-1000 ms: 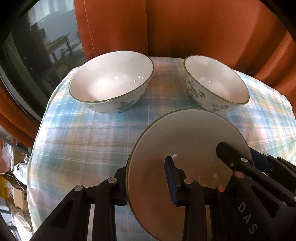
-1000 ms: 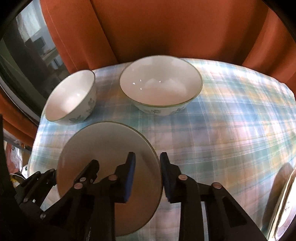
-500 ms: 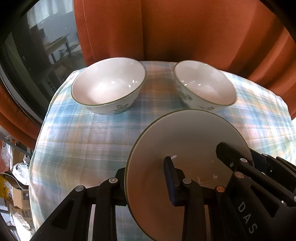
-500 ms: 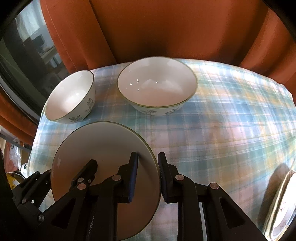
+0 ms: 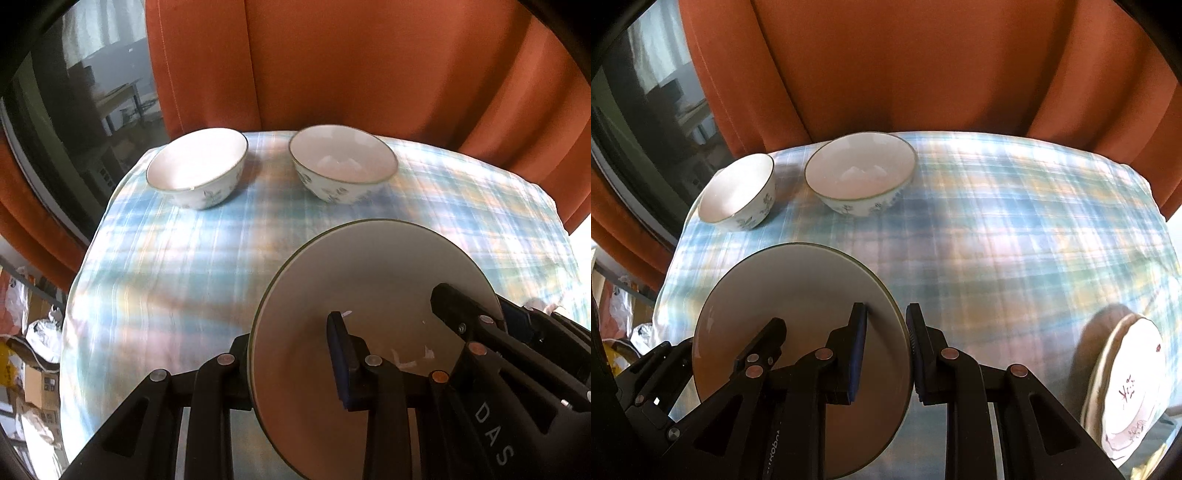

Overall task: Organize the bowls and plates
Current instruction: 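Lift the plain white plate with the left tool and carry it to the stack, then lower the plain white plate onto the stack and open the left tool, then move both tools to the second plain white plate near the bowls, then grasp the rim of the second plain white plate with the left tool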

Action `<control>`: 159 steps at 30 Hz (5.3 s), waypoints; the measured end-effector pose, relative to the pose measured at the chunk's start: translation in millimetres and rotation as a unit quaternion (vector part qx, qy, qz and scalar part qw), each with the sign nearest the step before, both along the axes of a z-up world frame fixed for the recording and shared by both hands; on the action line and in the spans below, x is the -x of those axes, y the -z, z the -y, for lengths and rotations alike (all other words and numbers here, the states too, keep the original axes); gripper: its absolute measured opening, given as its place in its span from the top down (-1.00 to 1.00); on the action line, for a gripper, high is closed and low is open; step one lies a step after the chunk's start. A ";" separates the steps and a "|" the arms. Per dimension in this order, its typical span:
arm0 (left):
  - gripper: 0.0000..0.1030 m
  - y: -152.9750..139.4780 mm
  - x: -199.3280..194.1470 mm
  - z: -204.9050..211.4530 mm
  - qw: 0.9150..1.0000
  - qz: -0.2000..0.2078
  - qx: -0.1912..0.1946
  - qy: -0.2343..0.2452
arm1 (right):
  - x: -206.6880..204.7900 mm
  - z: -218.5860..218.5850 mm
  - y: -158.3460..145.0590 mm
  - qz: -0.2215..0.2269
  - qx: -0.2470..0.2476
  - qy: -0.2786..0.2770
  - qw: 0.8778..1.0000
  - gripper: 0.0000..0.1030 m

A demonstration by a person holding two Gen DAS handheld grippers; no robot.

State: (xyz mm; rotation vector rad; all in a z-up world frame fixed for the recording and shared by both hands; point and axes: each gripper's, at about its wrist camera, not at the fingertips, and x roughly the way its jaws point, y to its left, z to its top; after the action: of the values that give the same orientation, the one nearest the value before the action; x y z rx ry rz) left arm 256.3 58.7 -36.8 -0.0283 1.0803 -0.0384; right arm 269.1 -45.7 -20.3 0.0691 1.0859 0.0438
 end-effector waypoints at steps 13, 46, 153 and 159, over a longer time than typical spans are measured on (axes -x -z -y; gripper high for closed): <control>0.43 5.7 52.9 75.8 1.000 -0.011 -0.017 0.015 | 59.8 75.3 2.9 -0.011 -0.013 -0.001 1.000 0.50; -0.06 54.8 104.7 124.1 0.995 -0.073 -0.016 -0.060 | 90.3 128.3 54.3 -0.059 -0.041 -0.082 0.994 0.30; 0.51 61.9 -191.1 -158.2 1.000 0.000 0.010 0.015 | -211.5 -151.7 56.2 0.003 -0.001 0.015 1.000 0.50; 0.50 48.5 -171.8 -158.3 1.000 0.004 0.017 0.010 | -192.6 -146.4 41.0 0.006 0.002 0.010 1.000 0.50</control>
State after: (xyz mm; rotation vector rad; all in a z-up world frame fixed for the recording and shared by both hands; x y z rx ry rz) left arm 428.1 217.0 -85.3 -0.0485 1.0729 -0.0746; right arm 461.8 100.7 -61.2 0.0751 1.0734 0.0237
